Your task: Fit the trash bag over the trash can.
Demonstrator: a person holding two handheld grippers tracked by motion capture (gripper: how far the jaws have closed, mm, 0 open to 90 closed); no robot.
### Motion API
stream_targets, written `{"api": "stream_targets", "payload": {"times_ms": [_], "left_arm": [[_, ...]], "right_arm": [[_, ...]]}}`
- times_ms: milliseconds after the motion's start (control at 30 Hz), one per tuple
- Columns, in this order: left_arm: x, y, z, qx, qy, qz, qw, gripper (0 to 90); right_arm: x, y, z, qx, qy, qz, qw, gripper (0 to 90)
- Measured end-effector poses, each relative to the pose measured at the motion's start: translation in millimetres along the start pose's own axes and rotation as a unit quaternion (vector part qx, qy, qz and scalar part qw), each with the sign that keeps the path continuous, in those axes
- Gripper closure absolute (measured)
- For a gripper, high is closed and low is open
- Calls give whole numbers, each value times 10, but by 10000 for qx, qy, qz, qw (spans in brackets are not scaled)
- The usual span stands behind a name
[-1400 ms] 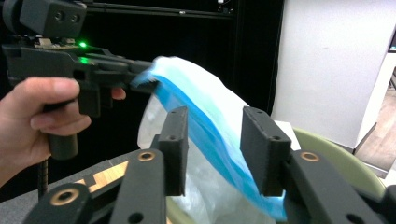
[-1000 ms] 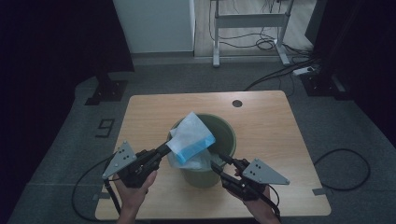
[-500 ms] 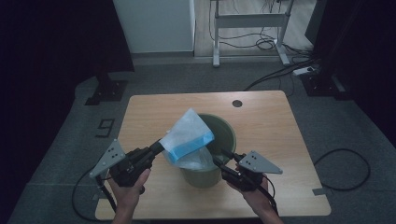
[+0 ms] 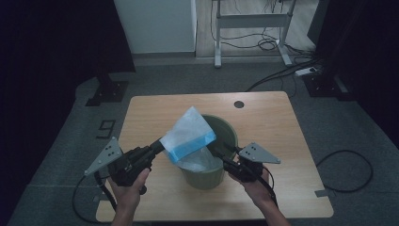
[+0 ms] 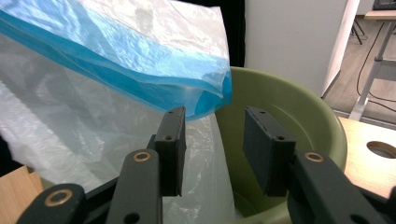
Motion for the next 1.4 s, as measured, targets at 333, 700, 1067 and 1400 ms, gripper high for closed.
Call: {"api": "stream_targets", "payload": {"times_ms": [333,700,1067,1400], "left_arm": [[-49,-69,-12,-48,167,76,9998,899],[-43,-90,-2,-65,245,150,9996,899],[-45,-87,-19,-88,300,213,9993,899],[-27,-33,-29,33,283,228,9993,815]], "right_arm": [[-4,-70,-84,-20,4,52,10000,620],[-1,-116,-173,89,92,72,9999,704],[37,-147,-180,75,-25,16,10000,861],[18,-232,-42,-105,64,36,9999,893]]}}
Point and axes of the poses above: each handheld gripper's, and its own axes: z roughly backward along the jaws, y roughly out of its underside, x roughly to its left, the point moved 9 cm from there along -z, roughly forward along the jaws, and after that the axes turned 5 degrees about -y, right-handed, at the moved point
